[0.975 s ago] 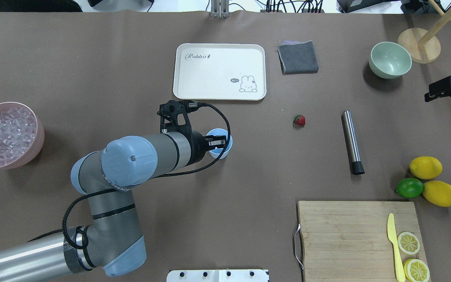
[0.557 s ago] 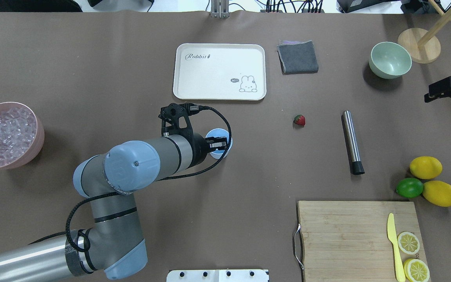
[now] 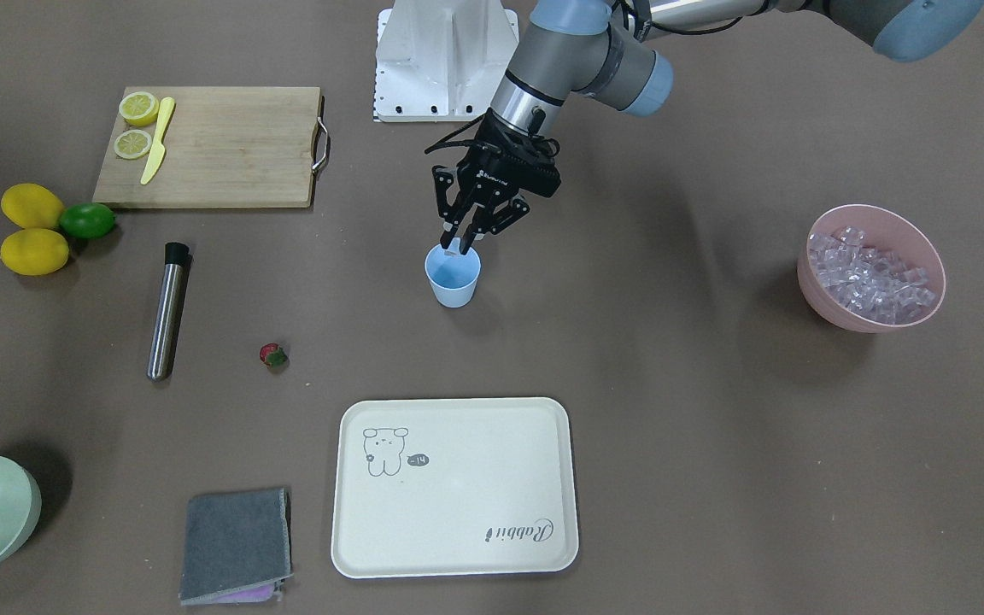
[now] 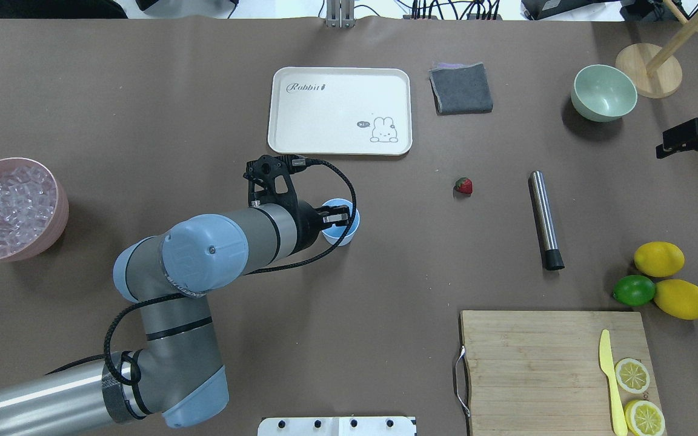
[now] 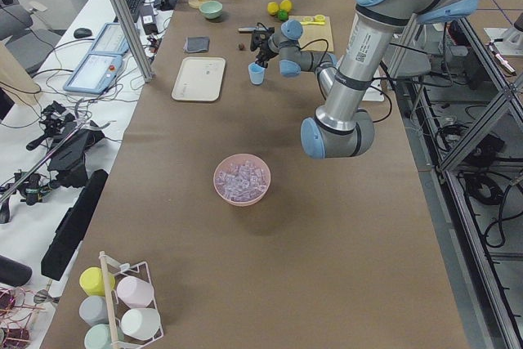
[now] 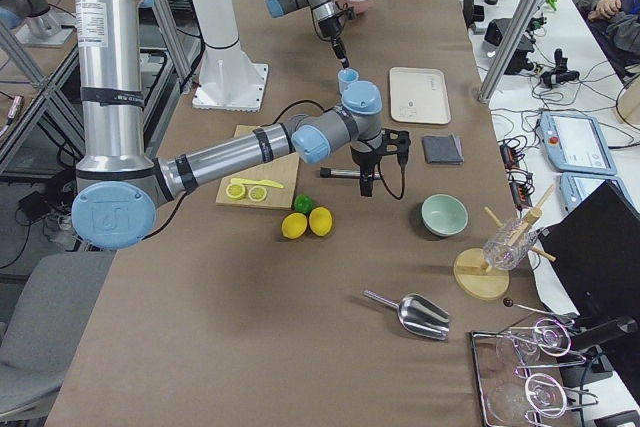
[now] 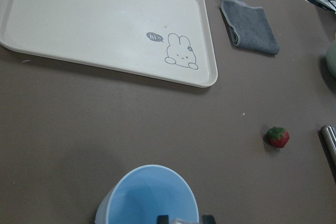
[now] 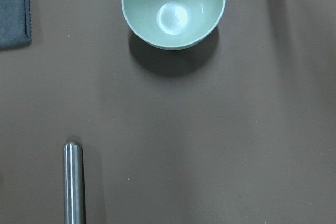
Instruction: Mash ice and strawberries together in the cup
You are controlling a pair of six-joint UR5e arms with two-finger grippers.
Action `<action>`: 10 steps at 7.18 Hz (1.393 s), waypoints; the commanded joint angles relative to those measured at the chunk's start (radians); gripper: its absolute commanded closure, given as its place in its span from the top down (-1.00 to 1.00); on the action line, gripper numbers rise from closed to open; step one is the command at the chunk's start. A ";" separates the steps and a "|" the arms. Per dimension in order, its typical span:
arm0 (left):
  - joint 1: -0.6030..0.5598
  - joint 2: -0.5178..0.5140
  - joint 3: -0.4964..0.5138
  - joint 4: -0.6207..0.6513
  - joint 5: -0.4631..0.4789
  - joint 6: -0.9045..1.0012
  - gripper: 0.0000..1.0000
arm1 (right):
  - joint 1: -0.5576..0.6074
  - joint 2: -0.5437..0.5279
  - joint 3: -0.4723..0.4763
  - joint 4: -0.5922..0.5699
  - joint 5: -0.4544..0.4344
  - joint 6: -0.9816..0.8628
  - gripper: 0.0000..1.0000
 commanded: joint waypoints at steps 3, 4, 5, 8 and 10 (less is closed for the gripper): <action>-0.002 -0.016 0.010 0.002 0.008 0.001 0.95 | -0.001 0.003 -0.006 0.001 -0.002 0.000 1.00; -0.001 -0.007 0.008 0.005 0.008 0.011 0.96 | -0.001 0.003 -0.005 0.001 -0.002 0.000 1.00; -0.001 -0.004 0.007 0.039 0.008 0.014 0.96 | -0.001 0.003 -0.005 0.001 -0.002 0.000 1.00; -0.049 0.097 -0.173 0.307 -0.105 0.259 1.00 | -0.001 0.000 -0.005 0.002 -0.003 0.000 1.00; -0.167 0.129 -0.246 0.523 -0.268 0.458 1.00 | -0.001 0.003 -0.003 0.002 -0.005 -0.002 1.00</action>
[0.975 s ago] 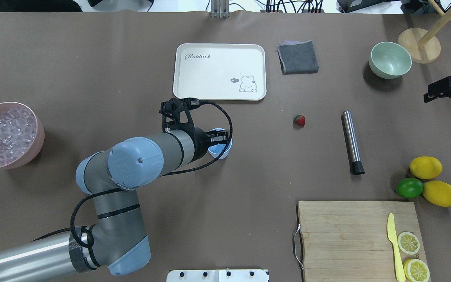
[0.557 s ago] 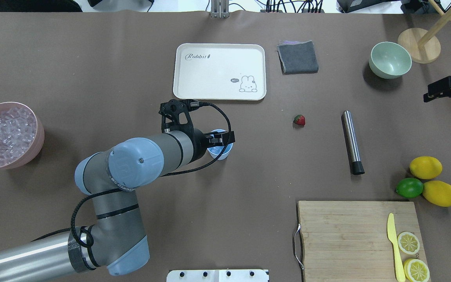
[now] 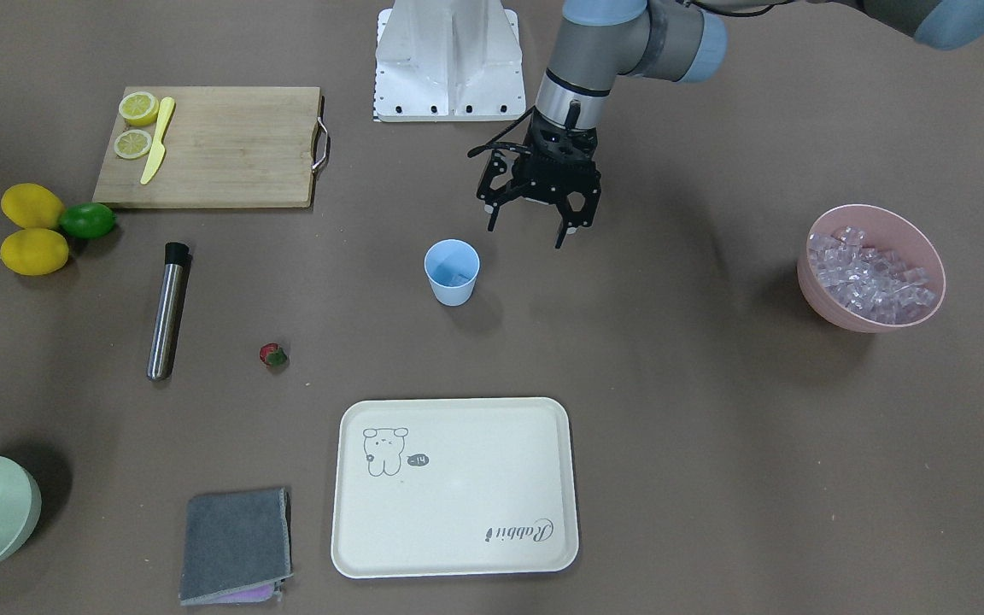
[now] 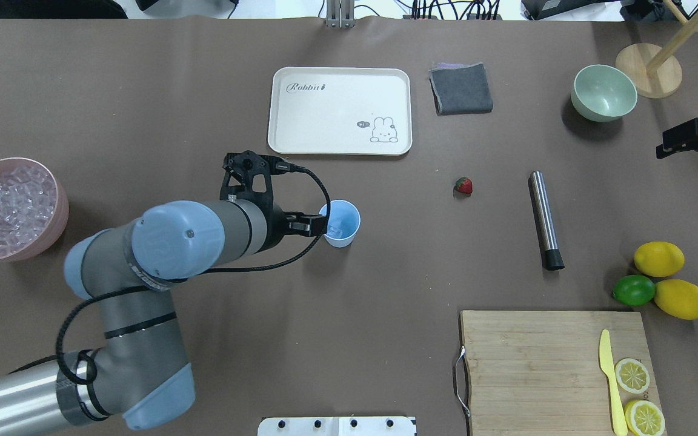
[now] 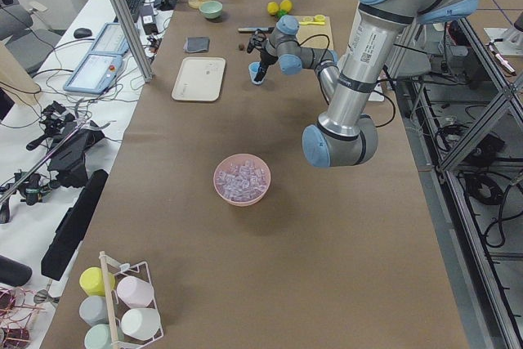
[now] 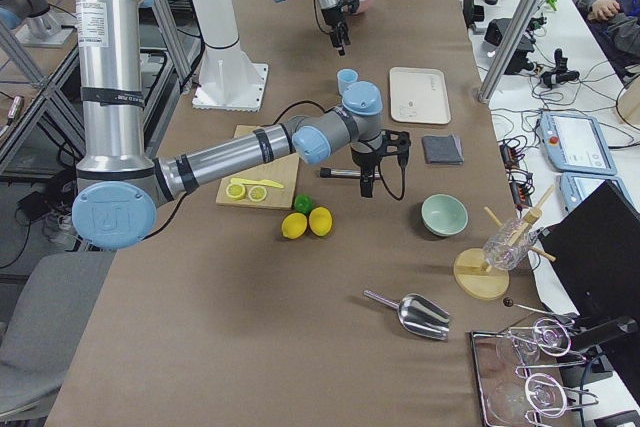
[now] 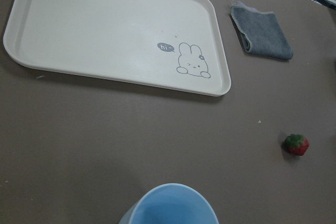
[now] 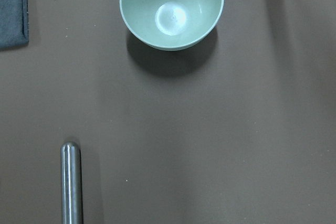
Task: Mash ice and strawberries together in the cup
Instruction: 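Move the left gripper back to the pink ice bowl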
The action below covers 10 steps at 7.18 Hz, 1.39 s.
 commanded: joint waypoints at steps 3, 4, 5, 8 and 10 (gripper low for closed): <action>-0.275 0.238 -0.126 0.116 -0.299 0.444 1.00 | 0.000 0.002 0.001 0.002 0.001 -0.009 1.00; -0.354 0.284 -0.114 0.111 -0.364 0.567 1.00 | 0.000 0.002 0.001 0.002 0.001 -0.009 1.00; -0.426 0.334 -0.103 0.105 -0.410 0.690 1.00 | 0.000 0.002 0.001 0.002 0.001 -0.007 1.00; -0.550 0.434 0.036 -0.064 -0.506 0.840 1.00 | -0.002 0.002 0.002 0.002 -0.001 -0.004 1.00; -0.577 0.500 0.136 -0.231 -0.545 0.840 0.99 | -0.002 0.002 0.004 0.002 -0.004 -0.004 1.00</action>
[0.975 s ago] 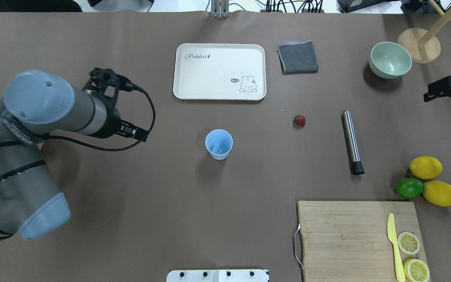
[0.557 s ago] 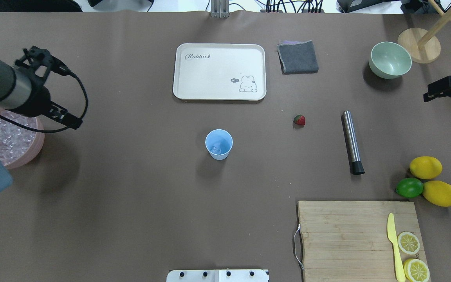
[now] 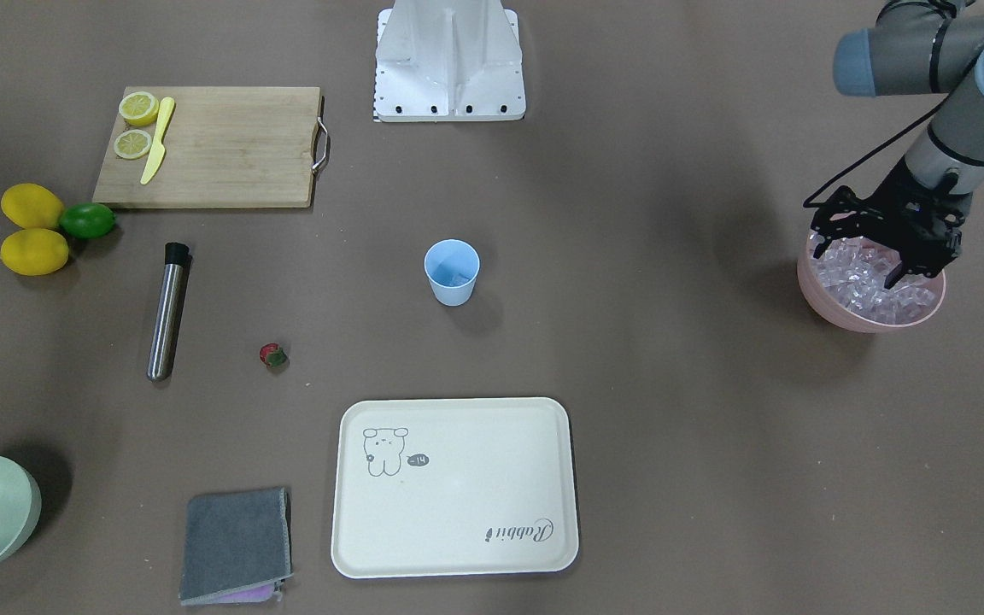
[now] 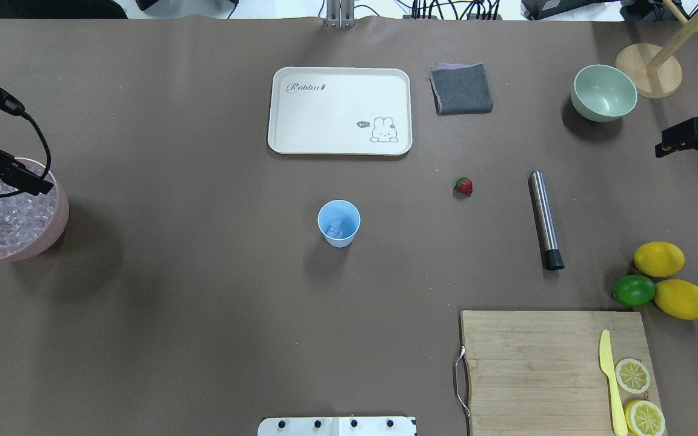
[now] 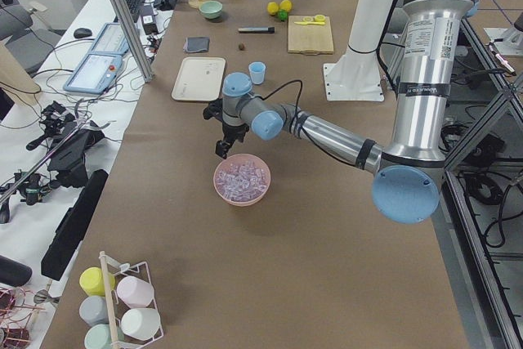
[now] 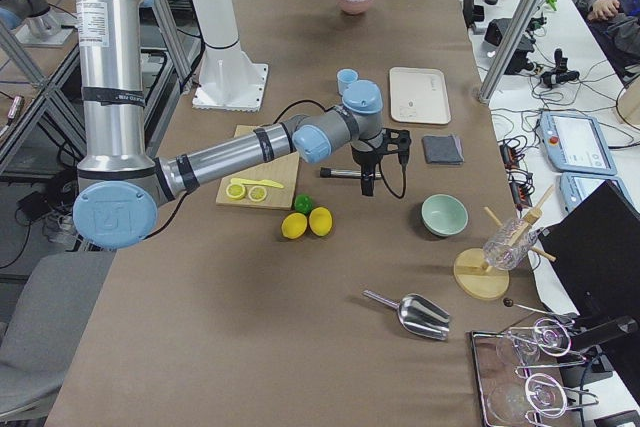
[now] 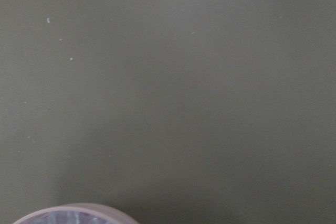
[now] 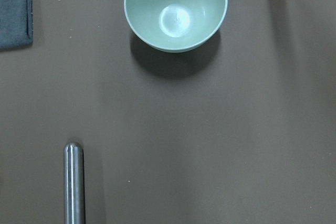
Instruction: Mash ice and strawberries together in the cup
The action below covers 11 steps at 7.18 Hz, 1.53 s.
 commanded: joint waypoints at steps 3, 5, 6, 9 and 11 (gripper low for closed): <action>-0.036 0.171 0.056 -0.197 -0.027 -0.005 0.99 | 0.000 0.002 0.006 0.002 -0.002 0.000 1.00; -0.035 0.187 0.045 -0.232 -0.025 -0.145 0.97 | 0.000 0.005 0.007 0.002 -0.003 0.000 1.00; -0.021 0.218 0.072 -0.325 -0.025 -0.182 0.96 | 0.000 0.005 0.007 0.002 -0.003 0.000 1.00; 0.022 0.218 0.090 -0.375 -0.025 -0.264 0.94 | -0.008 0.009 0.006 0.002 -0.005 0.000 1.00; 0.060 0.218 0.094 -0.404 -0.016 -0.309 0.94 | -0.010 0.011 0.004 0.002 -0.014 -0.001 1.00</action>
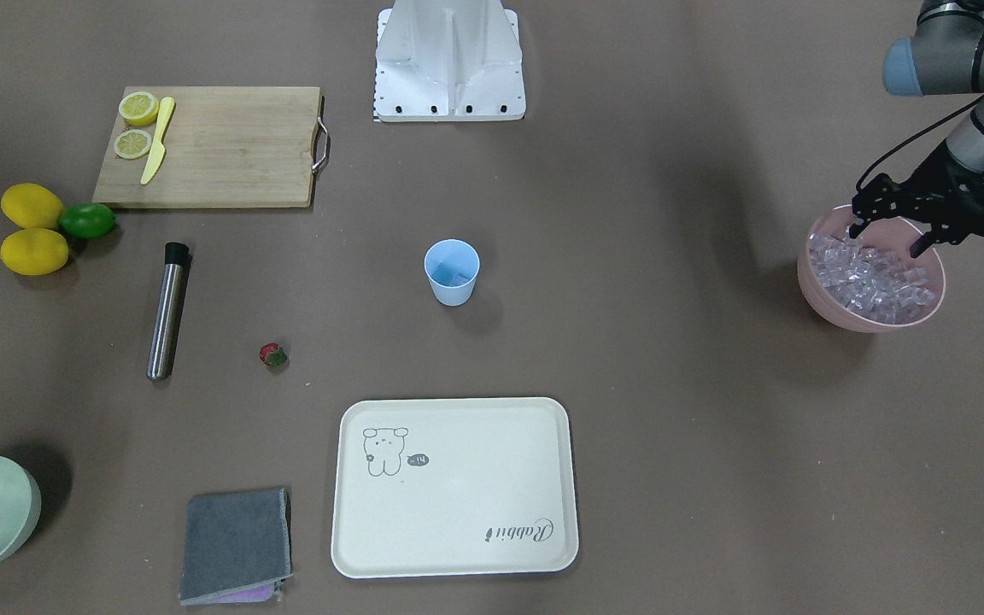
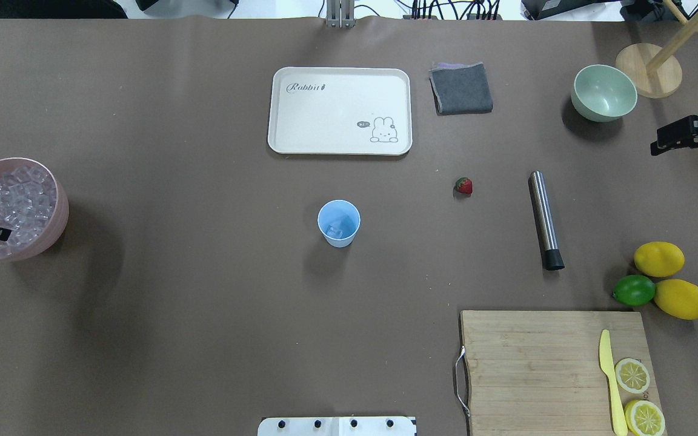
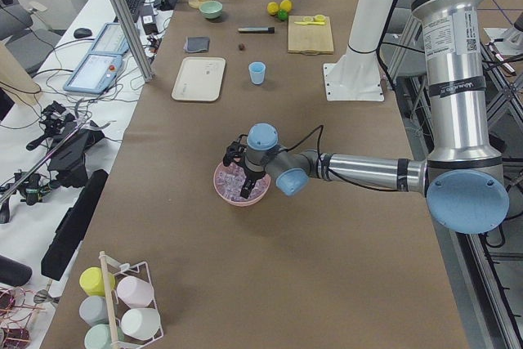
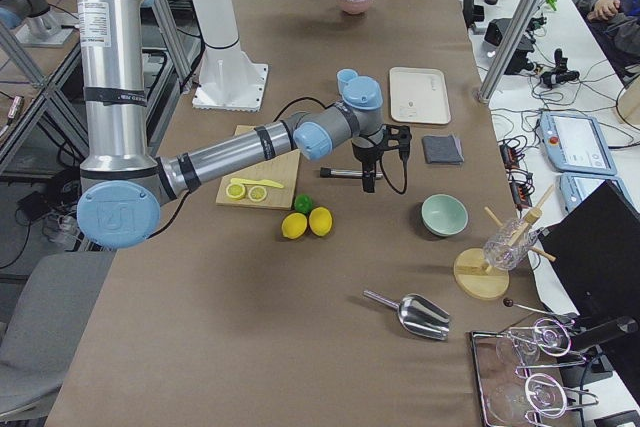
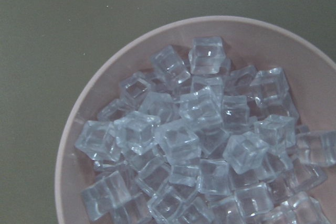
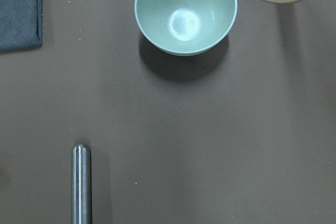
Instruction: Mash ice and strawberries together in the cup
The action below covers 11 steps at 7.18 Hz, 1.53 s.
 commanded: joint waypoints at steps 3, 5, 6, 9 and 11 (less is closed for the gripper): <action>0.048 0.002 0.003 -0.014 0.007 -0.022 0.91 | -0.004 0.001 -0.004 0.001 -0.007 0.001 1.00; 0.062 0.003 0.005 -0.013 0.010 -0.022 0.87 | -0.006 0.000 -0.004 -0.001 -0.010 0.003 1.00; 0.062 0.008 0.006 -0.013 0.010 -0.019 0.81 | -0.007 0.000 -0.004 0.001 -0.010 0.003 1.00; 0.064 0.006 0.006 -0.010 0.010 -0.008 0.80 | -0.009 0.001 -0.004 0.001 -0.012 0.003 1.00; 0.065 0.006 0.005 -0.010 0.012 -0.007 0.46 | -0.009 0.001 -0.004 0.001 -0.010 0.003 1.00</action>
